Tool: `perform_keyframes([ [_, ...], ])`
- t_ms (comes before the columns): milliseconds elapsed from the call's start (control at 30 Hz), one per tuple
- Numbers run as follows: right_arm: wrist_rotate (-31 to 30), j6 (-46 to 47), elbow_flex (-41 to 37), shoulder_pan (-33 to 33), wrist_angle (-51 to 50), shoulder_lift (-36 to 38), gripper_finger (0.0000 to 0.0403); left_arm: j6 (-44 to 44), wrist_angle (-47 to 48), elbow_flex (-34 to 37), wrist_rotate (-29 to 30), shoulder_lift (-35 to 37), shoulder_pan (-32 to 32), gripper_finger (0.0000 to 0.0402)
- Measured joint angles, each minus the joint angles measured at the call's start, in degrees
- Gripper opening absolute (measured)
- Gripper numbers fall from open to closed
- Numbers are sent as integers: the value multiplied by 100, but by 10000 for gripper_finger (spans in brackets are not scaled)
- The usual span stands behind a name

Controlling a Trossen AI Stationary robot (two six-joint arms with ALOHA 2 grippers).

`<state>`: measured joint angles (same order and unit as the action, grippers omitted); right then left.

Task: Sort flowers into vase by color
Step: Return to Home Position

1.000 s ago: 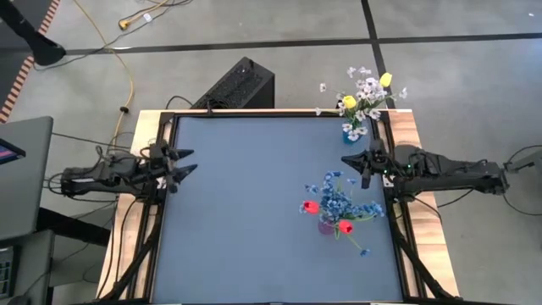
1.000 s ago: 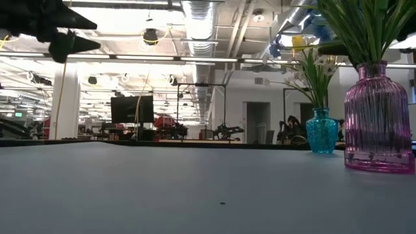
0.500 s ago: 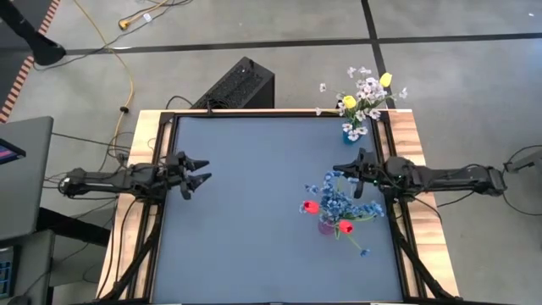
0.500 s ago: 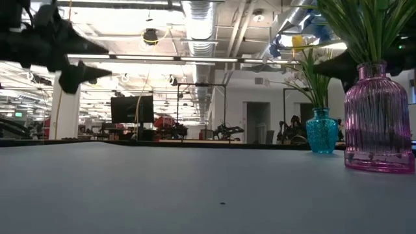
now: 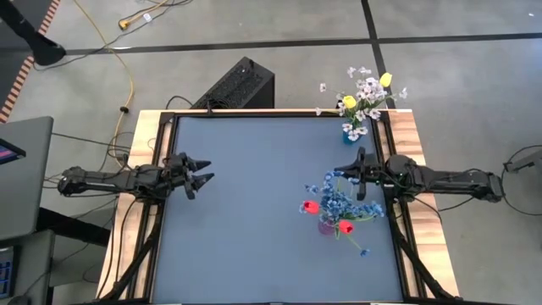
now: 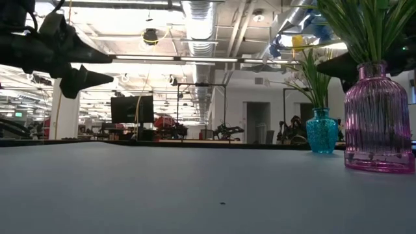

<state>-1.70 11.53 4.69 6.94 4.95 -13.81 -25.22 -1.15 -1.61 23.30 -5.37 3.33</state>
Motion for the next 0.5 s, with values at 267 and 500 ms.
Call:
perform_keyframes([
  [267, -185, -1, 0, -2, 1, 1, 59, 777, 6, -2, -32, 1, -1, 279],
  [500, -188, 0, 0, -4, -26, 1, 62, 825, 11, -2, -38, 0, -1, 279],
])
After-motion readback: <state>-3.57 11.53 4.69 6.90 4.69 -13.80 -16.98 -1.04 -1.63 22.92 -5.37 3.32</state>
